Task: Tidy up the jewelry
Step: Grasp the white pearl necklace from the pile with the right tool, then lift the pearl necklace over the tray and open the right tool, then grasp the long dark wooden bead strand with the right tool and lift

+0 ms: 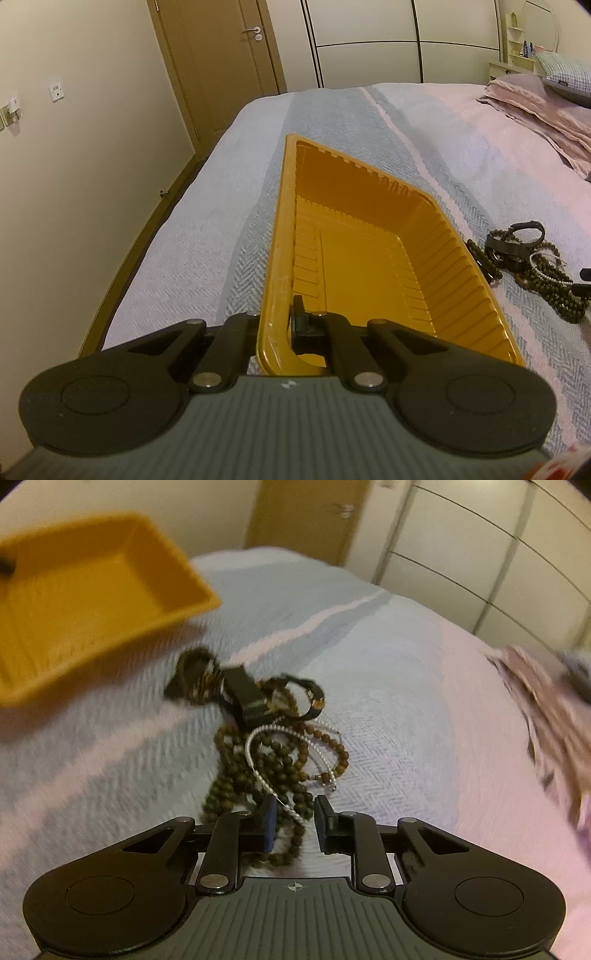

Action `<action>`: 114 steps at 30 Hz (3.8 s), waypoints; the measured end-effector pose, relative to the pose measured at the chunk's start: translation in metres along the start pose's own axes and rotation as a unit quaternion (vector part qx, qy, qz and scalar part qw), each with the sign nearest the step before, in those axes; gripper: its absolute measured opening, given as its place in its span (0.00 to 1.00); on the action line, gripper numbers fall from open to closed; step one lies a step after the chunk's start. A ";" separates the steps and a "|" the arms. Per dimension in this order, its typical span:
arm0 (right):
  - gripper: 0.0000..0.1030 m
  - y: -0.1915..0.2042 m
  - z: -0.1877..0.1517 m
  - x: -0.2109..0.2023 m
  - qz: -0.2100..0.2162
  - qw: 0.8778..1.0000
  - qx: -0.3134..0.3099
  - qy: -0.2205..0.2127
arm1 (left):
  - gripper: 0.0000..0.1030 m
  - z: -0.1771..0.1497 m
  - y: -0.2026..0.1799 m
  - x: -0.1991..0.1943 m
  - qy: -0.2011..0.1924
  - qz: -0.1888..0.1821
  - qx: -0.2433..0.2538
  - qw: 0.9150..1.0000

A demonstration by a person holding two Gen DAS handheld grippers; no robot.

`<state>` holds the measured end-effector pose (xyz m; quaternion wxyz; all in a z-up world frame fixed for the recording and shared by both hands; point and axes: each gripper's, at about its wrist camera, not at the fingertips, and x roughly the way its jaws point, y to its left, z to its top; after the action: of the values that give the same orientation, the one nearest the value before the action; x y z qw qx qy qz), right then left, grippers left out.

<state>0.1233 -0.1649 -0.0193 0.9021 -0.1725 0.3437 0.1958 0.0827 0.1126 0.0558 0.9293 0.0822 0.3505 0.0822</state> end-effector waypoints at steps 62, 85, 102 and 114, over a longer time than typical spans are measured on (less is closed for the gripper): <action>0.02 0.091 0.228 -0.068 0.184 0.963 -0.121 -0.156 | 0.03 -0.005 0.014 0.006 0.000 -0.025 -0.022 0.999; 0.03 0.096 0.197 -0.008 0.248 0.962 -0.106 -0.044 | 0.03 0.000 0.018 0.018 0.062 -0.048 0.018 0.997; 0.59 -0.037 0.084 -0.032 0.143 0.976 0.153 -0.062 | 0.02 -0.001 0.017 0.019 0.061 -0.046 0.026 0.997; 0.33 -0.052 -0.013 -0.011 0.080 0.982 0.171 0.009 | 0.02 -0.002 0.016 0.020 0.058 -0.048 0.029 0.997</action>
<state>0.1328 -0.2185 -0.0119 0.8966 0.0108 0.3927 0.2043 0.0948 0.1330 0.0449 0.9076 0.0871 0.4093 0.0325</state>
